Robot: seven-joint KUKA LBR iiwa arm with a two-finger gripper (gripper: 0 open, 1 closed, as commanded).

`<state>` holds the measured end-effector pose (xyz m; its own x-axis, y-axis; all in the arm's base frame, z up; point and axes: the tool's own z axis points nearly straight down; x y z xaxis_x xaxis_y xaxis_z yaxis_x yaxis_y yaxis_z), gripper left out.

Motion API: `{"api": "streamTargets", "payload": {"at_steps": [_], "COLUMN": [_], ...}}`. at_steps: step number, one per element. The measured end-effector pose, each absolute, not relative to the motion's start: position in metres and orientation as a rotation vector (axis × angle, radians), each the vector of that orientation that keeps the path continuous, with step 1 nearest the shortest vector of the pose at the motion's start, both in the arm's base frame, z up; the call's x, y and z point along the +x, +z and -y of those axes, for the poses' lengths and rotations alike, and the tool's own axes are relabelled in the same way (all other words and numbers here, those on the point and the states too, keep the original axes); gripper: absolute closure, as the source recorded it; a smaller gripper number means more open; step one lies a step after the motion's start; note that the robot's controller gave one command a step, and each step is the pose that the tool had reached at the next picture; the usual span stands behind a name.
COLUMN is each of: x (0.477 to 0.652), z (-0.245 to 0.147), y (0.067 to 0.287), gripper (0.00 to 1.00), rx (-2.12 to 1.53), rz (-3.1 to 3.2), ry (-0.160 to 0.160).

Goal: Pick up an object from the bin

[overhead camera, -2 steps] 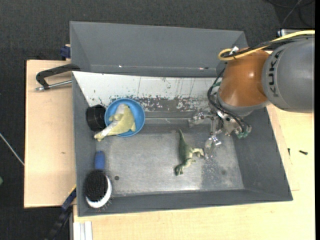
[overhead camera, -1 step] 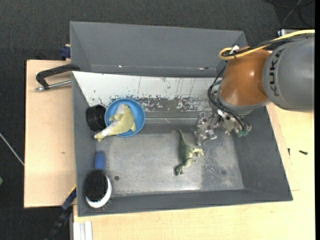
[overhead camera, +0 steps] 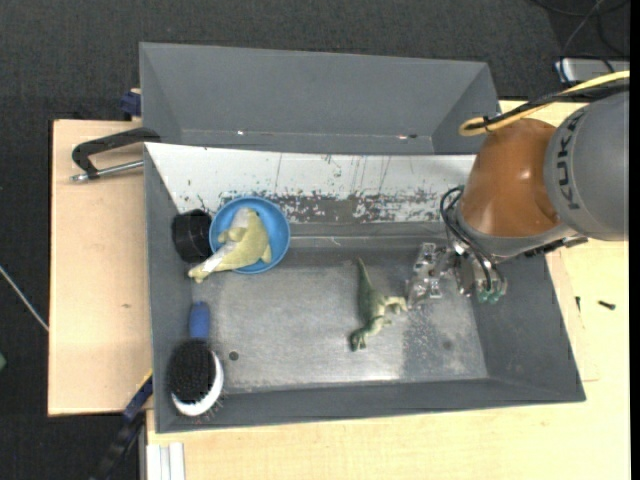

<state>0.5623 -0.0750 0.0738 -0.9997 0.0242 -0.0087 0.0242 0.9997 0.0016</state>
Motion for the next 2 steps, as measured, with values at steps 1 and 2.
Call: {"api": "streamTargets", "payload": {"at_steps": [1,2], "x": [0.561,0.537], "z": [0.075,0.025], "y": [0.073,0.074], "gripper": [0.0,0.0], "rx": [0.034,0.042], "rz": [-3.138,-3.132], "ry": [0.001,0.001]}}
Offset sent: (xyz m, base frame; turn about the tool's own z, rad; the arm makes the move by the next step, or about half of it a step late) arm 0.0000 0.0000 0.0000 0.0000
